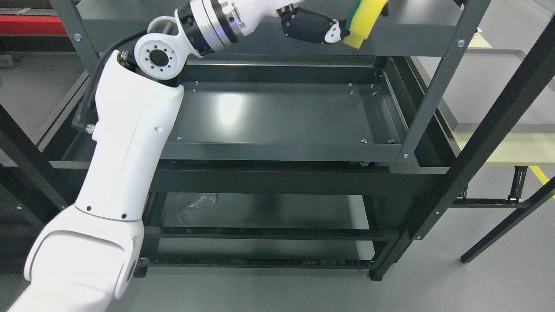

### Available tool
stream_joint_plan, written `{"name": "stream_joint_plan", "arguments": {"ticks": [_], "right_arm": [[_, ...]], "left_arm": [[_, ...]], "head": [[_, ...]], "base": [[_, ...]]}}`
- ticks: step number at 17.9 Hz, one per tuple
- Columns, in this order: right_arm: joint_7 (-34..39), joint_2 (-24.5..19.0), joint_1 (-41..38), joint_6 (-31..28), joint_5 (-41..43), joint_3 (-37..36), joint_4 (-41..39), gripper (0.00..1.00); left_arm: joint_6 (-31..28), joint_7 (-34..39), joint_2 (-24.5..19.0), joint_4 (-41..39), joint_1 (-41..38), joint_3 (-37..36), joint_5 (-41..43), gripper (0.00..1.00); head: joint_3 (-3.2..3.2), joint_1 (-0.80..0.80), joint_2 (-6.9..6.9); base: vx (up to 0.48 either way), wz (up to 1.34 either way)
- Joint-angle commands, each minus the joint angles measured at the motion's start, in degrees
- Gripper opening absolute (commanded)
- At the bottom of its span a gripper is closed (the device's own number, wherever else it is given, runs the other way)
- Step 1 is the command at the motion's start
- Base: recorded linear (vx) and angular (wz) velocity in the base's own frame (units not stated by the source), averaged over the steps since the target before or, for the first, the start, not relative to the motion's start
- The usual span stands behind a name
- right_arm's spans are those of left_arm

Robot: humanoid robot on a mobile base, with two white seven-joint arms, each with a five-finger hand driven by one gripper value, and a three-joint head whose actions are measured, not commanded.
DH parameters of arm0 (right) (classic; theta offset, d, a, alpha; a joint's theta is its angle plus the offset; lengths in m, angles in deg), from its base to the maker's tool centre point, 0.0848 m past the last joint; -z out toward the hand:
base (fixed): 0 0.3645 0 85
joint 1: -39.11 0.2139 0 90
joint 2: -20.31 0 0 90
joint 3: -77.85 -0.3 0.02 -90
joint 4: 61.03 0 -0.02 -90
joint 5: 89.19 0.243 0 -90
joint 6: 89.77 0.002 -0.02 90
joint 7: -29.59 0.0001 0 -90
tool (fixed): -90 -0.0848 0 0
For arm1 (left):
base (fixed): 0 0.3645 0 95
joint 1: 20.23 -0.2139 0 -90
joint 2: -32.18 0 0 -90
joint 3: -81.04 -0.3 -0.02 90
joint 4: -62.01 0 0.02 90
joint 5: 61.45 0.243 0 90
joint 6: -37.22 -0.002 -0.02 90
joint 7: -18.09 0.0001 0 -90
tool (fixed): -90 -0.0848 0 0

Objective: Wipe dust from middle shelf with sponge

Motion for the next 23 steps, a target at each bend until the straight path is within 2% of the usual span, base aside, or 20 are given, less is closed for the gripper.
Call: {"name": "stream_joint_plan", "arguments": {"ticks": [1, 5, 7, 11, 14, 16, 19, 23], "right_arm": [[0.03, 1.0, -0.04, -4.14, 0.01, 0.0, -1.0, 1.0], [0.03, 1.0, -0.04, -4.14, 0.01, 0.0, -1.0, 1.0], [0.03, 1.0, -0.04, -4.14, 0.01, 0.0, -1.0, 1.0], [0.03, 1.0, -0.04, -4.14, 0.01, 0.0, -1.0, 1.0], [0.03, 1.0, 0.05, -4.14, 0.01, 0.0, -1.0, 1.0], [0.03, 1.0, 0.05, -4.14, 0.01, 0.0, -1.0, 1.0], [0.03, 1.0, -0.04, -4.14, 0.01, 0.0, -1.0, 1.0], [0.03, 1.0, -0.04, -4.14, 0.01, 0.0, -1.0, 1.0]], "left_arm": [[-2.16, 0.67, -0.49, -14.07, -16.04, -9.92, -15.33, 0.1], [-2.86, 1.11, -0.49, -14.07, -30.46, -9.94, -15.42, 0.1], [-4.61, 6.01, -0.49, -13.8, -36.1, -5.47, -15.5, 0.1], [-5.85, 28.13, -0.49, -13.98, -39.89, 2.09, -15.5, 0.1], [-6.11, 36.51, -0.49, -14.07, -41.3, 5.52, -15.42, 0.09], [-7.69, 36.97, -0.49, -14.42, -42.96, 7.46, -15.24, 0.09], [-13.39, 36.97, -0.49, -15.03, -47.96, 10.62, -15.15, 0.09], [-16.22, 37.06, -0.49, -18.63, -50.88, 13.35, -15.24, 0.09]], "head": [[0.0, 0.0, 0.0], [0.0, 0.0, 0.0], [0.0, 0.0, 0.0], [0.0, 0.0, 0.0], [0.0, 0.0, 0.0], [0.0, 0.0, 0.0], [0.0, 0.0, 0.0], [0.0, 0.0, 0.0]], "base": [[0.0, 0.0], [0.0, 0.0], [0.0, 0.0], [0.0, 0.0], [0.0, 0.0], [0.0, 0.0], [-0.004, 0.0], [-0.003, 0.0]]}}
